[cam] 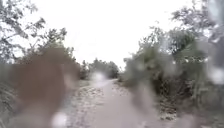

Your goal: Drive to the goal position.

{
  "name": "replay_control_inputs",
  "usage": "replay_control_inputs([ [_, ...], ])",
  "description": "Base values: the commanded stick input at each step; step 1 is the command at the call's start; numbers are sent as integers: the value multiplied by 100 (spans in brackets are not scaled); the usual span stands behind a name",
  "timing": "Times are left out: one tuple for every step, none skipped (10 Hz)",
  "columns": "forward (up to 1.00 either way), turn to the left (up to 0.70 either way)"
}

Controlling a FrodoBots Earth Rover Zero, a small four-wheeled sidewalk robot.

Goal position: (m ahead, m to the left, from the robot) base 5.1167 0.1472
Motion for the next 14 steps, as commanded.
replay_control_inputs([
  [45,0],
  [45,0],
  [45,0],
  [45,0],
  [45,0],
  [45,0],
  [45,0],
  [45,0],
  [45,0],
  [45,0],
  [45,0],
  [45,0],
  [45,0],
  [45,0],
])
